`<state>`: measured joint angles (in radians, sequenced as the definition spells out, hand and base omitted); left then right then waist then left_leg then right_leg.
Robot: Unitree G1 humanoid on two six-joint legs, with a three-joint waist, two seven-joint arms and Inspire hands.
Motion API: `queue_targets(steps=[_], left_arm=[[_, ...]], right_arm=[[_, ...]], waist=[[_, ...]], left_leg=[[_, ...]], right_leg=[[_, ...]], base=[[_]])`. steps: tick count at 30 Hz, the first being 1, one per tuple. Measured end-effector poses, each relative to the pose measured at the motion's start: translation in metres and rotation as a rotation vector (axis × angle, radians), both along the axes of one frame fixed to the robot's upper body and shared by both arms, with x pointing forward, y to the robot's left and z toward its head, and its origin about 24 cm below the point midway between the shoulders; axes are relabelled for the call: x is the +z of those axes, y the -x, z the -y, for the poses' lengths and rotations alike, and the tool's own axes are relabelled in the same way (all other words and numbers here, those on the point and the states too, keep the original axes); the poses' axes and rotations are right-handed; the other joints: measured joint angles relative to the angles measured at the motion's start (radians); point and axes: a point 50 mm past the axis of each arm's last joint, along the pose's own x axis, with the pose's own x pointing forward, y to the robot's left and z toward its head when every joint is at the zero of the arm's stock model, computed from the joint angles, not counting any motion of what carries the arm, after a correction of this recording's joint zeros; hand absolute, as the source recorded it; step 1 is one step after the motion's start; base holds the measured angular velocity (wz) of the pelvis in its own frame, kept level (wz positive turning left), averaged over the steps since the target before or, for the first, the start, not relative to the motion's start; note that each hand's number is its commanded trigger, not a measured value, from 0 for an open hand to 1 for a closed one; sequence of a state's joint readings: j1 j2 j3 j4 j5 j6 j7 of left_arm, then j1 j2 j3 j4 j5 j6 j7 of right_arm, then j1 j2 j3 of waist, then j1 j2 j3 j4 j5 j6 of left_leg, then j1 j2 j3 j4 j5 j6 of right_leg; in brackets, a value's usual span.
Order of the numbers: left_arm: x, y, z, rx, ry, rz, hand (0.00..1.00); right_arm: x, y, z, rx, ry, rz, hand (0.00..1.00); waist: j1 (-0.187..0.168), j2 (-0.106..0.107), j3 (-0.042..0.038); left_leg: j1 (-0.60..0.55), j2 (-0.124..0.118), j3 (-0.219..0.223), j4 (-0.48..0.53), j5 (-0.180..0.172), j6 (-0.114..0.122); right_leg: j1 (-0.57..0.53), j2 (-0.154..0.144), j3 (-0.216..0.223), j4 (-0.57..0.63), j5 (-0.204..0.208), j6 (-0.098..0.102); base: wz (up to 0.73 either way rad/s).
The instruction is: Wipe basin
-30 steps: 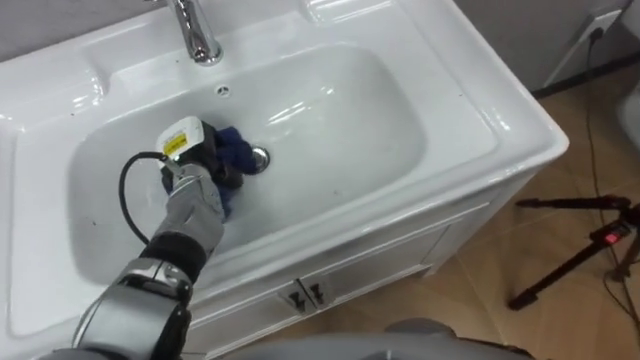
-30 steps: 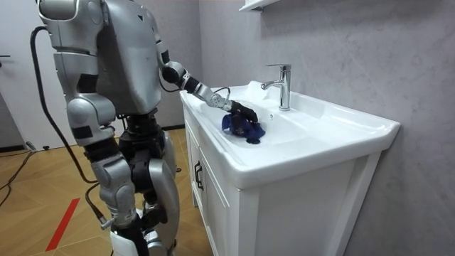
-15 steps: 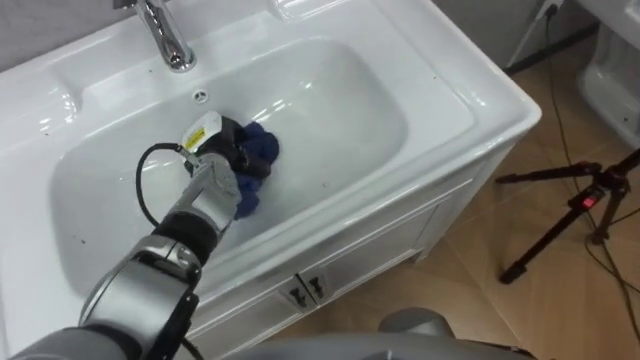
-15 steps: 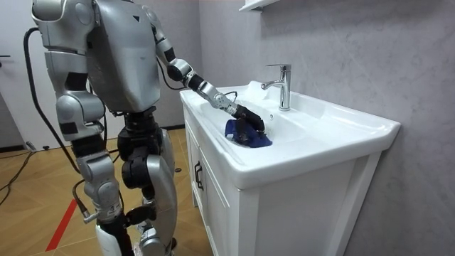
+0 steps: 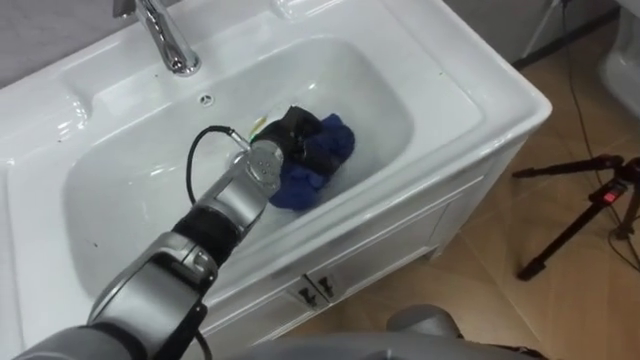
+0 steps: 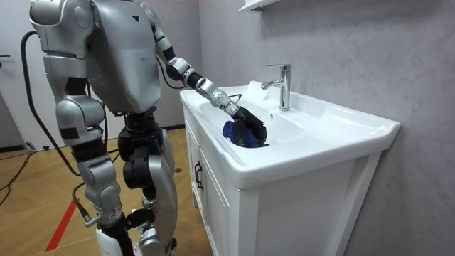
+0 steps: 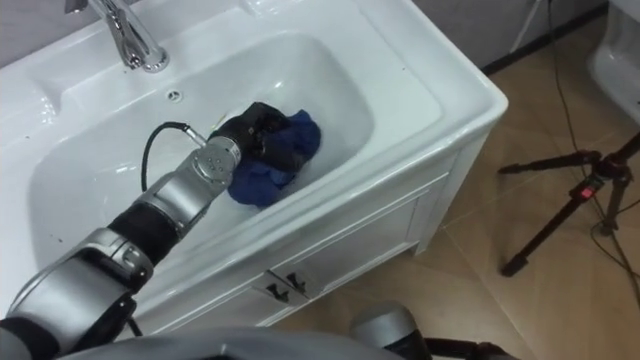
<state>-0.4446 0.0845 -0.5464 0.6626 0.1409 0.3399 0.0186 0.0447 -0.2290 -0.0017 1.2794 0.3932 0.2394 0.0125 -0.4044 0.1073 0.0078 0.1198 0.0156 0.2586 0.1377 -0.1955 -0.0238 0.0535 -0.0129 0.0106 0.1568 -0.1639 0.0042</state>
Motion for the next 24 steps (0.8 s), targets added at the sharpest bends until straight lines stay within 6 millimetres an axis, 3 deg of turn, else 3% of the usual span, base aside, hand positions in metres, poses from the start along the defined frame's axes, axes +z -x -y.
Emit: queue_targets(steps=[8,20,24], left_arm=[[0.018,-0.002,0.018,-0.081,0.086,0.029,1.0],[0.032,-0.003,0.029,-0.127,0.121,0.081,1.0],[0.034,-0.002,0.032,-0.141,0.13,0.084,1.0]], right_arm=[[0.001,-0.013,-0.002,0.057,0.003,0.027,0.0],[0.001,-0.022,-0.007,0.066,0.012,0.083,0.0],[0.0,-0.023,-0.01,0.067,0.014,0.096,0.0]], waist=[[0.001,0.007,0.0066],[0.017,0.002,0.0104],[0.026,-0.007,0.0167]], left_leg=[[-0.007,-0.003,-0.001,-0.002,-0.005,0.008],[-0.028,-0.006,-0.015,-0.001,-0.01,0.017],[-0.028,-0.004,-0.024,-0.001,-0.011,0.018]], right_leg=[[-0.001,-0.002,-0.011,-0.007,-0.001,0.002],[-0.014,-0.006,-0.019,-0.001,-0.004,0.007],[-0.01,-0.005,-0.03,-0.002,-0.004,0.007]], base=[[0.04],[0.01],[0.07]])
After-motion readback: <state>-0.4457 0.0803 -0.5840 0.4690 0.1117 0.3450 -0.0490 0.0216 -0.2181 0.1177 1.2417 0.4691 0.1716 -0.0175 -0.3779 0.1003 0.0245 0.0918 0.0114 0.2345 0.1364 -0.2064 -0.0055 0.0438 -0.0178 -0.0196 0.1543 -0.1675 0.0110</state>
